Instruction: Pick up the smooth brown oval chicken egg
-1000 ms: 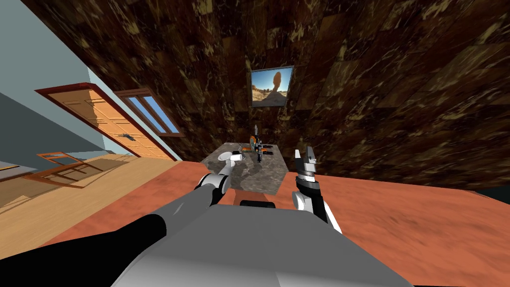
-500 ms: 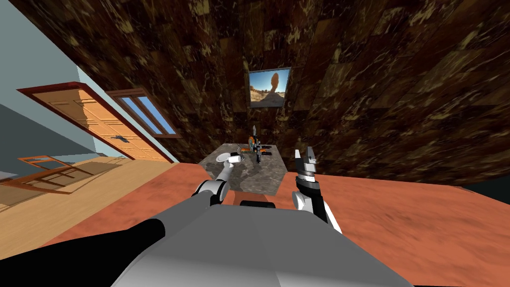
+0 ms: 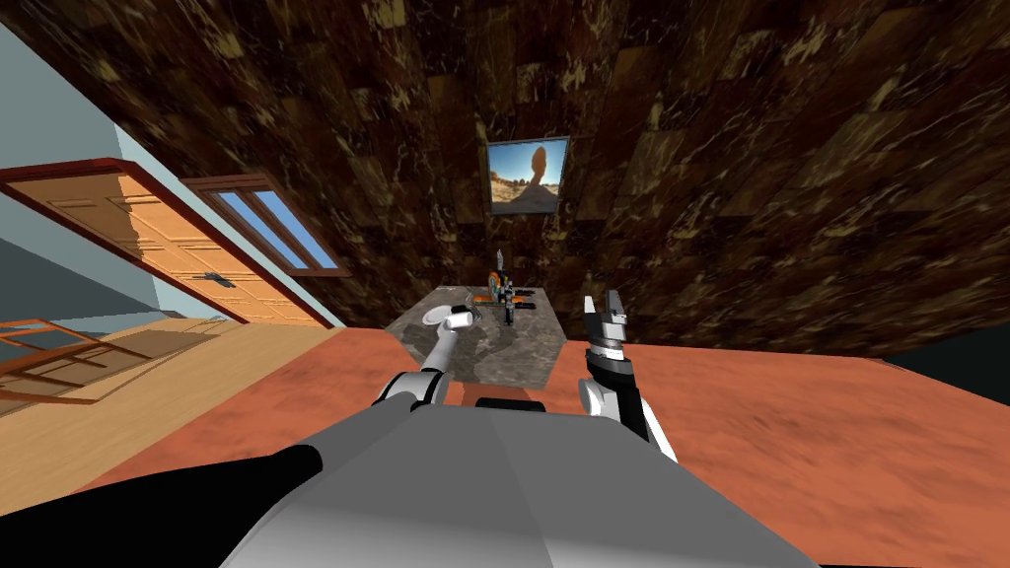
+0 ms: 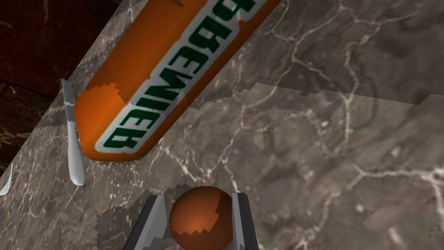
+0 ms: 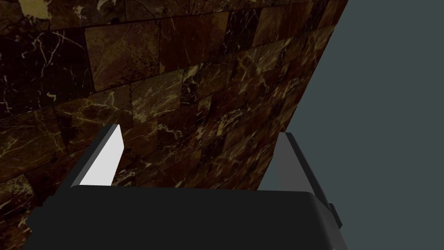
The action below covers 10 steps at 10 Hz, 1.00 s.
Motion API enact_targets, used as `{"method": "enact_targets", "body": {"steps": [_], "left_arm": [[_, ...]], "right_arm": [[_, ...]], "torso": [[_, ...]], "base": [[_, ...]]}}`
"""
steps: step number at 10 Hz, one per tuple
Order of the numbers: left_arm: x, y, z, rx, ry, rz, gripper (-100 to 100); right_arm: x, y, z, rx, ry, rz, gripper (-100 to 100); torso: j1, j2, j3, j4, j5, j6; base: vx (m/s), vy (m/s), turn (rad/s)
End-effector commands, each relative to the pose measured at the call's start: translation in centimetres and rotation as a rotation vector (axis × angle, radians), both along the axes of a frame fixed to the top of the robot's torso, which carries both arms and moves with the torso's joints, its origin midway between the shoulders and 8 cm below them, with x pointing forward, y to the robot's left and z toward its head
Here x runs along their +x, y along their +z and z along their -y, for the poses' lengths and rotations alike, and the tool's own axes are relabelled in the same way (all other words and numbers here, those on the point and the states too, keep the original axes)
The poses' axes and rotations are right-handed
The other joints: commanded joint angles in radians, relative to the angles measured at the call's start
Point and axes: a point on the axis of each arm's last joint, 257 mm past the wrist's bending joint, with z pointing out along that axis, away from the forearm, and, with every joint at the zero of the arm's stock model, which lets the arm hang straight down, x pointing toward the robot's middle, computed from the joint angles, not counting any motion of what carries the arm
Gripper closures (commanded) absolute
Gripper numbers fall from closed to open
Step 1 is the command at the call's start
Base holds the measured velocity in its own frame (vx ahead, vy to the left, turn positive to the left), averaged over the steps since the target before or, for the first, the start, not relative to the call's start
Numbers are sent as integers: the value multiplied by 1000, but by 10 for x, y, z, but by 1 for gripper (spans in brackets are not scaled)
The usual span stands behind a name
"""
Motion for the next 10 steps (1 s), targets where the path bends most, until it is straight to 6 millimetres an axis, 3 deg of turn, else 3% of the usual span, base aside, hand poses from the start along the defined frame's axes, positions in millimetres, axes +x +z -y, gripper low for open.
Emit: {"method": "enact_targets", "body": {"steps": [1,4,5,7,9,10], "left_arm": [[-16,-12,-7,-3,11,-29,100],[-9,12,-10,2,13,30,100],[-32,-9,-17,-5,26,-29,100],[-44,-16,-25,-2,38,-35,100],[-32,14,-25,4,34,30,100],[-55,-7,-32,-3,47,-36,100]], "right_arm": [[0,0,0,0,0,0,0],[0,0,0,0,0,0,0],[0,0,0,0,0,0,0],[0,0,0,0,0,0,0],[0,0,0,0,0,0,0],[0,0,0,0,0,0,0]], "torso": [[0,0,0,0,0,0],[3,0,-2,-3,1,-1],[2,1,-1,-2,1,-1],[3,-3,-4,-4,1,-1],[5,-2,-4,-7,3,-3],[5,-1,-3,-6,2,-3]], "base": [[61,-7,-84],[7,1,4],[40,-12,-151],[47,-1,-37],[1,-2,13],[39,-3,-119]]}}
